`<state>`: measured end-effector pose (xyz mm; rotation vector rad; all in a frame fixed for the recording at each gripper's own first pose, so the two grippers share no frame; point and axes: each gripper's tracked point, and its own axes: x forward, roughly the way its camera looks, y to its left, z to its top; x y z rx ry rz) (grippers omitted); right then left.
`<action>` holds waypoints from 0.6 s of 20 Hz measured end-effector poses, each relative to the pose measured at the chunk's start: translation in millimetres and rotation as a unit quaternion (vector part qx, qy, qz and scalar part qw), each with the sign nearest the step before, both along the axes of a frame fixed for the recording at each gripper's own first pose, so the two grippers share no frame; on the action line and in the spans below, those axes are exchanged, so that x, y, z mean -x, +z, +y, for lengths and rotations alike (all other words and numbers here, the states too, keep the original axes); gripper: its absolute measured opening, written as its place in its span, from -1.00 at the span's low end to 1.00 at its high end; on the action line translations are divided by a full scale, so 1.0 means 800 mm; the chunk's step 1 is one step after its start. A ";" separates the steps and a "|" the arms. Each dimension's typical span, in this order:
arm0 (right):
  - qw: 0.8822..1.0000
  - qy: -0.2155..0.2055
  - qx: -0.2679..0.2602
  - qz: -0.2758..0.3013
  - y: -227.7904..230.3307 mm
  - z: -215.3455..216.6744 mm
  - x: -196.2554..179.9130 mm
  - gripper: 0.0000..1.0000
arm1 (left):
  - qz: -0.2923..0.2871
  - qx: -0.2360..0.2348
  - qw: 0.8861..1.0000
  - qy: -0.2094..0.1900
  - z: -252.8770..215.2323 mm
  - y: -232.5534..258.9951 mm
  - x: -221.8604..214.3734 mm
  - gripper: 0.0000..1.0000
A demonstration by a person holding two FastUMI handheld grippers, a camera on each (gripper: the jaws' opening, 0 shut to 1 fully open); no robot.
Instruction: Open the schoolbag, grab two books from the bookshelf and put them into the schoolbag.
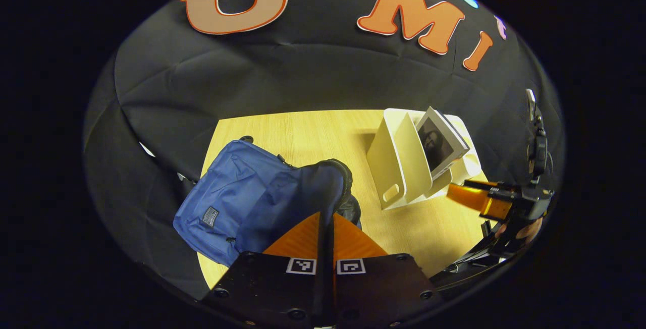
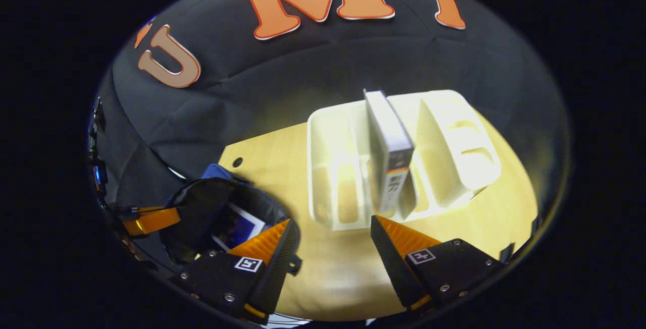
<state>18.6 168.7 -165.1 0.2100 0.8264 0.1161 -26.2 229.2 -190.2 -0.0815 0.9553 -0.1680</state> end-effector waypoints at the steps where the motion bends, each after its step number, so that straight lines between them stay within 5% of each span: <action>1: 1.000 0.000 0.012 0.003 0.003 -0.012 -0.008 0.76 | 0.000 0.002 1.000 0.002 -0.001 0.000 0.000 -0.99; 7: 0.994 0.003 0.109 -0.011 0.043 -0.089 -0.089 0.68 | -0.001 0.009 1.000 0.006 0.002 -0.002 0.007 -0.99; 12: 0.992 0.026 0.122 0.018 0.060 -0.095 -0.124 0.68 | 0.001 0.014 1.000 0.004 0.002 -0.006 0.010 -0.99</action>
